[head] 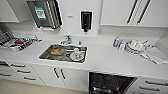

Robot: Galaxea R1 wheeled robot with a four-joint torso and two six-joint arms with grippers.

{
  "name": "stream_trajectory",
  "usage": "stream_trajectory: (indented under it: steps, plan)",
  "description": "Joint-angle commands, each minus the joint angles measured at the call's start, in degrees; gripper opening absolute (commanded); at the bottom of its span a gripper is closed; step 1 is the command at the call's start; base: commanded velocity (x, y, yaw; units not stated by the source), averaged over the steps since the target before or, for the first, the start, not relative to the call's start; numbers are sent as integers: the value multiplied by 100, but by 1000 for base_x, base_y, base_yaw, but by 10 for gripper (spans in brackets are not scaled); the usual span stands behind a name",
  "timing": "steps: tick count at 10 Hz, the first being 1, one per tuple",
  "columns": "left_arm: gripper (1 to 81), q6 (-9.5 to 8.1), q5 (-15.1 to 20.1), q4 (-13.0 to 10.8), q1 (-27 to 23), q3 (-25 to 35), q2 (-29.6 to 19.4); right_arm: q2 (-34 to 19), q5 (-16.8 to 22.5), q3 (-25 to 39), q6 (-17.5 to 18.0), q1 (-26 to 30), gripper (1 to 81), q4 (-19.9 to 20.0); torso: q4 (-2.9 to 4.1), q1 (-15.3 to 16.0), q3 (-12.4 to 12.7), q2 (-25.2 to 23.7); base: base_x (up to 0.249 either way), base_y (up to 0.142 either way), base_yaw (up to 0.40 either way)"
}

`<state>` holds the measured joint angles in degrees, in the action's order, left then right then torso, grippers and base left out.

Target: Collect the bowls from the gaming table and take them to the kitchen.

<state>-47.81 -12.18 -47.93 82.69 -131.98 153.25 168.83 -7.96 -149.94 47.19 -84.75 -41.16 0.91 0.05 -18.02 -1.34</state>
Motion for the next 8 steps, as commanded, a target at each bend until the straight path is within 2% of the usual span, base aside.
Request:
stream_trajectory:
  steps: [1, 3, 6, 7, 8]
  plan:
    - [10, -280, -512, -5, -178, 1854, -1801, -22, 207, 54, -17, 129, 10, -76, 0, 0, 2, -2, 0, 0, 0]
    - [10, -535, -732, 3, -345, 2544, -2691, -31, 207, 54, -16, 120, 10, -68, 0, 0, -63, 0, 0, 0, 0]
    - [10, -975, -795, 38, -923, 2728, -3185, -31, 207, 63, -8, 146, 10, -68, 0, 2, -61, 2, 0, 0, 0]
    - [10, -1011, -725, 30, -1178, 2983, -3343, -31, 207, 89, -17, 147, 10, -68, 0, 2, -596, 2, 0, 0, 0]
    - [10, -1028, -664, 30, -1424, 3193, -3483, -31, 216, 116, -17, 146, 10, -68, 0, 2, -647, 0, 0, 0, 0]
